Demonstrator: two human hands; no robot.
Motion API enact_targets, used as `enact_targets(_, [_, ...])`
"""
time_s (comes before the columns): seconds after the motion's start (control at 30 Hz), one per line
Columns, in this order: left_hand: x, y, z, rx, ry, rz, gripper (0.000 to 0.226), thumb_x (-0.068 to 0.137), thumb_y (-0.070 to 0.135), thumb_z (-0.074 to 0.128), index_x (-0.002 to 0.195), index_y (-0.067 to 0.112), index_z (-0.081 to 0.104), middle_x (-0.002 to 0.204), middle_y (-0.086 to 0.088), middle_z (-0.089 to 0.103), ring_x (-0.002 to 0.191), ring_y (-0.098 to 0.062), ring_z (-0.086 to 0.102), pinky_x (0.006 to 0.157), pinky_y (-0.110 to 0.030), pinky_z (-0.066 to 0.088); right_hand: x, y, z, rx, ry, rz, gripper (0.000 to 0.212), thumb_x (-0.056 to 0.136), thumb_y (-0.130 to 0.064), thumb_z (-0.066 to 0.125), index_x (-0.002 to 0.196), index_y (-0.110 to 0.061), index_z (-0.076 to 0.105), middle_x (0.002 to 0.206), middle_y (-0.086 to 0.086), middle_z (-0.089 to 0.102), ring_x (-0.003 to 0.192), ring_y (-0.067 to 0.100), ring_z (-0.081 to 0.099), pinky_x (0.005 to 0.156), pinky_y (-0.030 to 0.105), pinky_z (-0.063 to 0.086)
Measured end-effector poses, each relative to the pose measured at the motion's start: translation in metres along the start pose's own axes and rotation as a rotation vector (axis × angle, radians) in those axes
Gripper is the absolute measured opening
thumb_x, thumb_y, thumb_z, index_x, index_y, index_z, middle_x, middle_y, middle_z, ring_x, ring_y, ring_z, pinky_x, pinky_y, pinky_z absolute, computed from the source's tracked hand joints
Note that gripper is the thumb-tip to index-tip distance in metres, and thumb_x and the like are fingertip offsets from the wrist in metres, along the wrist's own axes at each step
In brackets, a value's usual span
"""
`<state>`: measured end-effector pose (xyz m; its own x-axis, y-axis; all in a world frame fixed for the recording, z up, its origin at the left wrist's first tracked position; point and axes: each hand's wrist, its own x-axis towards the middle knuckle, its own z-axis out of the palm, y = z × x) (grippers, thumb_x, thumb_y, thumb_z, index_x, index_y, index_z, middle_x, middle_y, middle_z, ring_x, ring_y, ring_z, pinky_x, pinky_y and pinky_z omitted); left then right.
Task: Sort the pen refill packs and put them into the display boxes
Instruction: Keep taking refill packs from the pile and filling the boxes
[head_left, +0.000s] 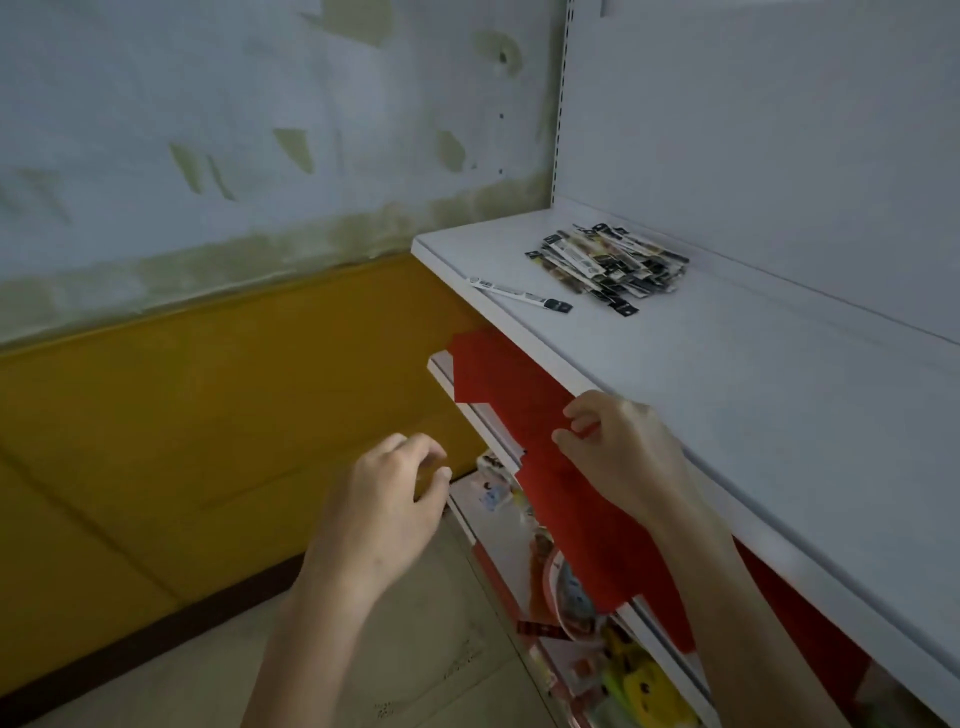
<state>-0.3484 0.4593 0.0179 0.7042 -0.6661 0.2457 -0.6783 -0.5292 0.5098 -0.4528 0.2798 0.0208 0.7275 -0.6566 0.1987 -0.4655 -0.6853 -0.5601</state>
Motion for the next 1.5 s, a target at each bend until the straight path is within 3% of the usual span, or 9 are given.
enact_targets(0.27, [0.116, -0.02, 0.027, -0.045, -0.067, 0.074, 0.02, 0.094, 0.029, 0.05, 0.109, 0.021, 0.06, 0.105, 0.008, 0.057, 0.09, -0.01, 0.058, 0.079, -0.033, 0.052, 0.103, 0.017, 0.021, 0.113, -0.052, 0.042, 0.032, 0.085, -0.03, 0.062, 0.115, -0.019, 0.059, 0.105, -0.004, 0.063, 0.088, 0.01, 0.059, 0.082, 0.034, 0.052])
enact_targets(0.4, [0.171, -0.031, 0.037, -0.053, -0.068, 0.127, 0.021, 0.094, 0.028, 0.05, 0.111, 0.021, 0.06, 0.103, 0.012, 0.054, 0.095, -0.004, 0.052, 0.078, -0.018, 0.043, 0.148, 0.019, 0.029, 0.154, -0.047, 0.054, 0.032, 0.085, -0.029, 0.064, 0.115, -0.018, 0.059, 0.102, -0.006, 0.06, 0.086, 0.009, 0.058, 0.083, 0.034, 0.052])
enact_targets(0.57, [0.234, -0.029, 0.058, -0.114, -0.102, 0.195, 0.017, 0.092, 0.026, 0.052, 0.107, 0.025, 0.062, 0.103, 0.011, 0.058, 0.094, -0.005, 0.053, 0.082, -0.024, 0.046, 0.194, 0.028, 0.026, 0.152, -0.01, 0.078, 0.028, 0.085, -0.029, 0.063, 0.111, -0.02, 0.06, 0.098, -0.01, 0.057, 0.084, 0.01, 0.057, 0.082, 0.031, 0.051])
enact_targets(0.77, [0.314, -0.028, 0.095, -0.158, -0.197, 0.353, 0.022, 0.086, 0.018, 0.062, 0.105, 0.03, 0.064, 0.101, 0.01, 0.055, 0.095, -0.009, 0.049, 0.076, -0.021, 0.038, 0.231, 0.043, 0.015, 0.151, 0.154, 0.186, 0.018, 0.085, -0.025, 0.064, 0.103, -0.023, 0.062, 0.086, -0.017, 0.056, 0.073, -0.002, 0.053, 0.063, 0.006, 0.042])
enact_targets(0.9, [0.368, -0.024, 0.122, -0.138, -0.379, 0.462, 0.033, 0.087, 0.028, 0.061, 0.12, 0.032, 0.054, 0.111, 0.013, 0.046, 0.102, -0.007, 0.037, 0.086, -0.021, 0.035, 0.254, 0.051, 0.01, 0.065, 0.263, 0.302, 0.017, 0.085, -0.019, 0.064, 0.102, -0.022, 0.064, 0.081, -0.019, 0.053, 0.072, 0.001, 0.052, 0.068, 0.017, 0.041])
enact_targets(1.0, [0.406, -0.02, 0.134, -0.207, -0.536, 0.591, 0.02, 0.085, 0.021, 0.065, 0.105, 0.024, 0.066, 0.103, 0.007, 0.055, 0.099, -0.011, 0.048, 0.085, -0.02, 0.039, 0.267, 0.052, 0.015, 0.003, 0.291, 0.401, 0.017, 0.084, -0.015, 0.064, 0.099, -0.023, 0.064, 0.084, -0.013, 0.055, 0.078, 0.007, 0.054, 0.071, 0.022, 0.045])
enact_targets(1.2, [0.456, -0.018, 0.157, -0.3, -0.531, 0.852, 0.019, 0.081, 0.019, 0.069, 0.098, 0.025, 0.071, 0.098, 0.011, 0.056, 0.097, -0.006, 0.047, 0.082, -0.013, 0.035, 0.295, 0.049, 0.031, -0.059, 0.395, 0.456, 0.02, 0.081, -0.007, 0.066, 0.099, -0.014, 0.069, 0.091, -0.007, 0.061, 0.08, 0.008, 0.056, 0.077, 0.02, 0.048])
enact_targets(1.4, [0.484, -0.029, 0.152, -0.385, -0.555, 0.986, 0.022, 0.089, 0.028, 0.055, 0.107, 0.023, 0.068, 0.106, 0.009, 0.064, 0.097, -0.005, 0.056, 0.086, -0.025, 0.047, 0.319, 0.043, 0.049, -0.158, 0.398, 0.561, 0.025, 0.08, -0.024, 0.069, 0.104, -0.024, 0.065, 0.087, -0.012, 0.058, 0.082, 0.01, 0.056, 0.072, 0.026, 0.046])
enact_targets(1.5, [0.499, -0.031, 0.141, -0.451, -0.493, 0.994, 0.031, 0.094, 0.037, 0.037, 0.104, 0.026, 0.063, 0.093, 0.01, 0.066, 0.08, -0.003, 0.059, 0.068, -0.025, 0.05, 0.324, 0.039, 0.056, -0.251, 0.375, 0.647, 0.021, 0.08, -0.029, 0.067, 0.101, -0.028, 0.066, 0.09, -0.011, 0.055, 0.08, 0.008, 0.047, 0.063, 0.022, 0.036])
